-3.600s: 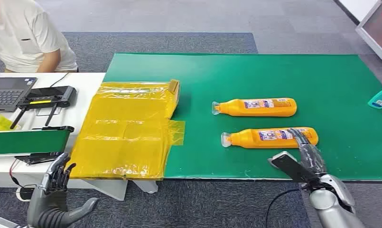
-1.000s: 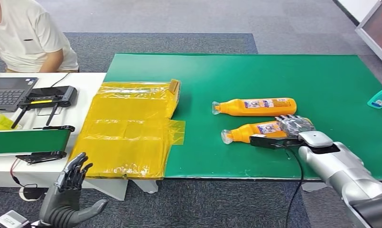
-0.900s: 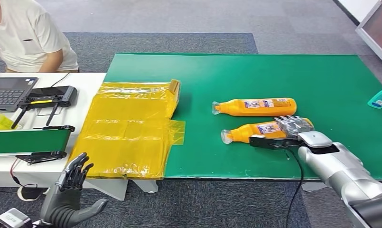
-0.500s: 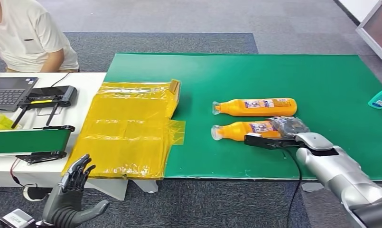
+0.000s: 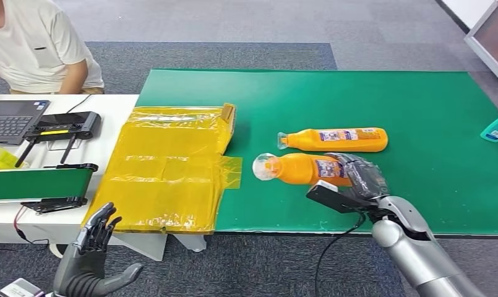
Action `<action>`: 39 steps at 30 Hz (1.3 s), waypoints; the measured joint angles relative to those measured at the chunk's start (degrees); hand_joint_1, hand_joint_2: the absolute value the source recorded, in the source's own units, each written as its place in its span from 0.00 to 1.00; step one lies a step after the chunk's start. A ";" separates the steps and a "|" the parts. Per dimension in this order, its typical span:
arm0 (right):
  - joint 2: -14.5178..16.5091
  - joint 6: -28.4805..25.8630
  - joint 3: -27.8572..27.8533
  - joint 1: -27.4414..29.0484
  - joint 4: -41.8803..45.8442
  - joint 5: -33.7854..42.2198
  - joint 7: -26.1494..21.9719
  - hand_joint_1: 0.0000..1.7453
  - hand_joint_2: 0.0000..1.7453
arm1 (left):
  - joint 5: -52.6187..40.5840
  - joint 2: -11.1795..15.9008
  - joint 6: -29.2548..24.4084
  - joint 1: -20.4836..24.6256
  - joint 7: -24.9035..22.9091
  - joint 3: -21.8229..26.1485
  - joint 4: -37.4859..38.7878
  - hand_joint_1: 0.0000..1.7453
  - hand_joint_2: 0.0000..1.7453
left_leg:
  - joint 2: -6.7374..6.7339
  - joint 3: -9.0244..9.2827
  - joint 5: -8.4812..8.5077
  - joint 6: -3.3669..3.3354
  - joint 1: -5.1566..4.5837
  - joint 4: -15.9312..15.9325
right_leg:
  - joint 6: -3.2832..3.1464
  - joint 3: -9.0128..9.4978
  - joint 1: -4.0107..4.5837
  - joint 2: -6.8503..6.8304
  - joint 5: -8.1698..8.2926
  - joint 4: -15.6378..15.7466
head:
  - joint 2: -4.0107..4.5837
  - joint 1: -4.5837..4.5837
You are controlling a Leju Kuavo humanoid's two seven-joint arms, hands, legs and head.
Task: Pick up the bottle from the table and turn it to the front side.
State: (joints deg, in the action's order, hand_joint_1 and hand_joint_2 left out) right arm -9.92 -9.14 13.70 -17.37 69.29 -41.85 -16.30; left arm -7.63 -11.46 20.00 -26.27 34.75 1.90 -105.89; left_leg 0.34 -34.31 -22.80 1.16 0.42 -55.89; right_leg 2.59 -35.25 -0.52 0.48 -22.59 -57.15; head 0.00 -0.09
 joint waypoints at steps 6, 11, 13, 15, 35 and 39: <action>0.12 -0.01 -0.86 0.85 1.83 0.01 -0.01 1.00 1.00 | 0.00 -0.07 0.00 -0.04 0.00 0.00 -0.14 0.00 1.00 | 0.00 0.01 0.02 0.02 0.00 0.00 | 0.00 -0.01 0.00 0.00 0.01 0.00 | 0.00 -0.01; 1.45 -1.89 -2.09 1.86 3.09 1.84 -0.65 1.00 1.00 | -0.67 -0.24 -0.59 -0.06 -0.23 -0.07 -0.20 0.00 1.00 | -0.01 0.01 0.02 0.02 0.02 0.00 | -0.01 -0.01 0.02 0.00 -0.01 0.00 | 0.00 0.02; 1.52 -2.01 -2.16 1.92 3.15 1.96 -0.71 1.00 1.00 | -0.72 -0.24 -0.63 -0.07 -0.25 -0.07 -0.22 0.00 1.00 | -0.01 0.01 0.02 0.02 0.02 0.00 | -0.01 -0.01 0.02 0.00 -0.02 0.00 | 0.00 0.03; 6.21 -3.17 -2.84 5.45 6.49 6.23 -3.96 1.00 1.00 | -2.02 -0.27 -3.88 0.10 -0.61 -1.90 -1.14 0.00 1.00 | -0.01 0.03 -0.02 0.08 0.05 0.01 | -0.10 -0.01 0.08 0.00 -0.08 -0.01 | 0.00 0.01; 17.35 -3.34 20.33 16.34 12.85 12.24 -11.48 1.00 1.00 | -11.35 9.87 -36.58 6.66 -8.34 -29.62 -1.59 0.00 1.00 | -0.05 0.07 -0.12 0.21 0.11 0.01 | -0.23 -0.05 0.15 0.03 -0.16 -0.01 | 0.00 -0.02; 17.29 -3.03 21.04 16.08 12.85 11.86 -12.00 1.00 1.00 | -11.36 10.61 -35.73 7.16 -8.39 -30.65 -1.28 0.00 1.00 | -0.05 0.08 -0.11 0.22 0.11 0.01 | -0.24 -0.06 0.16 0.03 -0.16 -0.01 | 0.00 -0.02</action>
State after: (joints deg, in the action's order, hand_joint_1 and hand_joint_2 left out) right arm 7.37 -12.16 34.75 -1.29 82.14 -29.99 -28.30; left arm -18.99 -0.85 -15.73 -19.12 26.37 -28.75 -107.16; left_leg 0.30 -34.23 -22.91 1.38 0.53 -55.87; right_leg 2.35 -35.31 -0.36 0.51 -22.74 -57.16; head 0.00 -0.11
